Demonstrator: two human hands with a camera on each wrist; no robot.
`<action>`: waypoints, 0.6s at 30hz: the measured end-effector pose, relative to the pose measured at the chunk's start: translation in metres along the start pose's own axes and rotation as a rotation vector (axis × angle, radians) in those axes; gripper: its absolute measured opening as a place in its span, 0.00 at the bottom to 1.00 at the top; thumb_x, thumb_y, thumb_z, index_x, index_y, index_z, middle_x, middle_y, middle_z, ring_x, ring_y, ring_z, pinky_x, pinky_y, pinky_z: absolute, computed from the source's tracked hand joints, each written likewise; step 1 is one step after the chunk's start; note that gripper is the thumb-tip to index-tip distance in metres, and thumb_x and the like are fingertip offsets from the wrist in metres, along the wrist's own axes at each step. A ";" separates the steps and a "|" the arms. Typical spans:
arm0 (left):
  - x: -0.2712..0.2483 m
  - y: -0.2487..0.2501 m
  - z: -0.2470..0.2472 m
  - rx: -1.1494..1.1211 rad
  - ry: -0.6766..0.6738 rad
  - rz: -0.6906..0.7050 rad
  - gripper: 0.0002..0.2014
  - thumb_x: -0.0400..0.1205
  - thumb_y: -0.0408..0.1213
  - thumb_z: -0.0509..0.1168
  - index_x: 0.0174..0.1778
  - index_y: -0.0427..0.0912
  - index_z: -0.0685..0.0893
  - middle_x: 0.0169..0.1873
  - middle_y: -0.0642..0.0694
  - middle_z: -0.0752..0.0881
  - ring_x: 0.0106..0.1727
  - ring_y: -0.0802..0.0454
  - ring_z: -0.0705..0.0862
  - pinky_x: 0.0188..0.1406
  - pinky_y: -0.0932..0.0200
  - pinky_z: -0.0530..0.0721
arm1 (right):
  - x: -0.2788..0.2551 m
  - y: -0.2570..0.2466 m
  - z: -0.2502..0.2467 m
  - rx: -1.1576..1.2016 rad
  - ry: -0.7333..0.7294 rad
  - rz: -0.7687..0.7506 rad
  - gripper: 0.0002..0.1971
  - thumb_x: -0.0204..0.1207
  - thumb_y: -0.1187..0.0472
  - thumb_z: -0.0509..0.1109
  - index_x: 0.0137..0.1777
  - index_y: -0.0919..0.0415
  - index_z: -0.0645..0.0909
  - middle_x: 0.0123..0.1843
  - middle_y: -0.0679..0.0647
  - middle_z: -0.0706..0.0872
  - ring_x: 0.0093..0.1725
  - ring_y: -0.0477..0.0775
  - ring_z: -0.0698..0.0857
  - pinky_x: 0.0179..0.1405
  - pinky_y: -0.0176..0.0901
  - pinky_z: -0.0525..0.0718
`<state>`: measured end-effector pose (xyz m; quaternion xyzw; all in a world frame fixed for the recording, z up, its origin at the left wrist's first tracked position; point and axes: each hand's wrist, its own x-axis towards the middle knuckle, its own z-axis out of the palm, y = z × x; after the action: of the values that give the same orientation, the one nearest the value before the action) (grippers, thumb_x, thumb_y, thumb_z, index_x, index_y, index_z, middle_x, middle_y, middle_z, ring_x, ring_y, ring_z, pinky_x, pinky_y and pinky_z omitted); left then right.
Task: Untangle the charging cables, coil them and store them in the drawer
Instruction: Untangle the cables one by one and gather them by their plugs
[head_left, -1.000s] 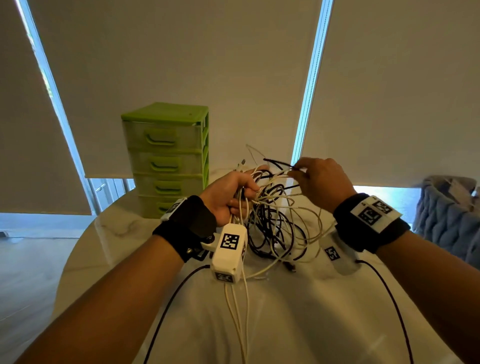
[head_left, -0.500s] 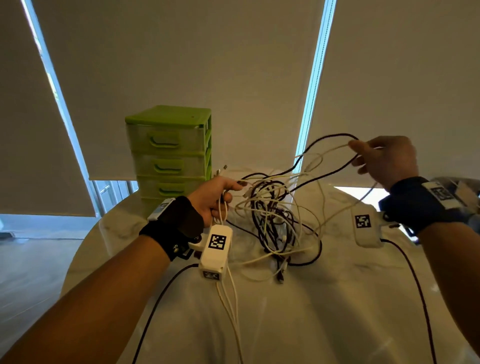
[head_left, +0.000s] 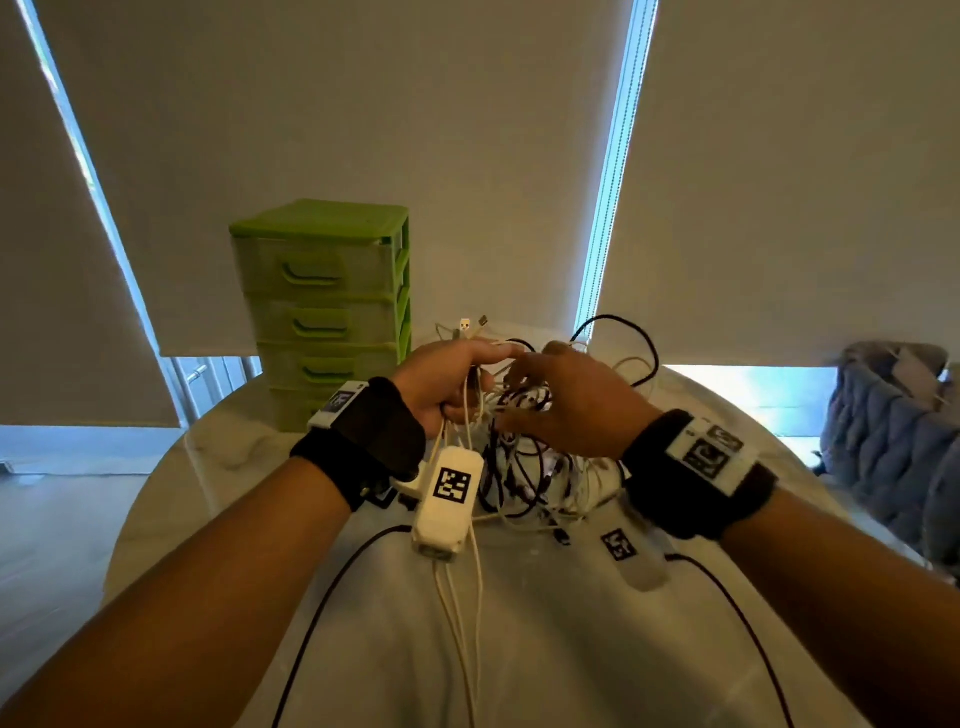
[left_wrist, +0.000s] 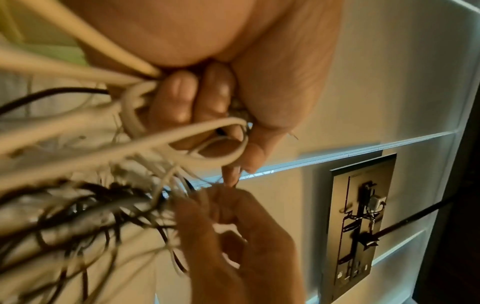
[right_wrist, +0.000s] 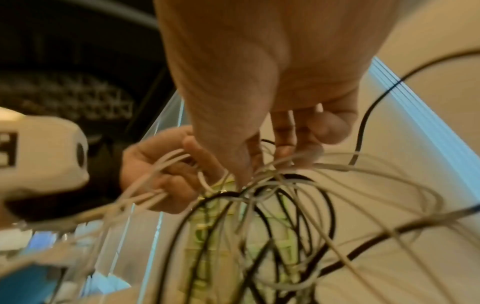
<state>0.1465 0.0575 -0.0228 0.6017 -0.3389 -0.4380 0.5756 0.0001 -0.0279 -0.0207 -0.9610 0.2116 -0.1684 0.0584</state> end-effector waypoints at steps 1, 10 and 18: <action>-0.002 0.000 -0.002 0.023 -0.008 -0.026 0.09 0.85 0.40 0.61 0.54 0.49 0.87 0.21 0.51 0.72 0.14 0.61 0.59 0.12 0.70 0.54 | 0.002 0.003 0.004 -0.071 0.026 -0.025 0.15 0.77 0.43 0.68 0.59 0.49 0.81 0.49 0.49 0.79 0.47 0.53 0.83 0.46 0.49 0.84; -0.016 0.010 -0.044 0.163 0.030 -0.169 0.08 0.85 0.38 0.61 0.52 0.42 0.84 0.17 0.54 0.65 0.13 0.60 0.54 0.10 0.70 0.51 | 0.011 0.092 -0.055 -0.098 0.286 0.262 0.06 0.79 0.68 0.67 0.52 0.64 0.85 0.48 0.62 0.88 0.48 0.64 0.85 0.44 0.47 0.78; -0.016 0.004 -0.079 0.519 0.264 -0.202 0.23 0.67 0.59 0.74 0.45 0.42 0.84 0.19 0.50 0.61 0.15 0.57 0.56 0.20 0.64 0.53 | -0.017 0.152 -0.106 -0.093 0.454 0.619 0.09 0.77 0.72 0.65 0.54 0.69 0.85 0.56 0.71 0.85 0.58 0.73 0.82 0.59 0.56 0.79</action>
<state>0.2129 0.1028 -0.0208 0.8108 -0.3002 -0.3100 0.3954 -0.1106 -0.1626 0.0453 -0.7917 0.5065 -0.3414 0.0147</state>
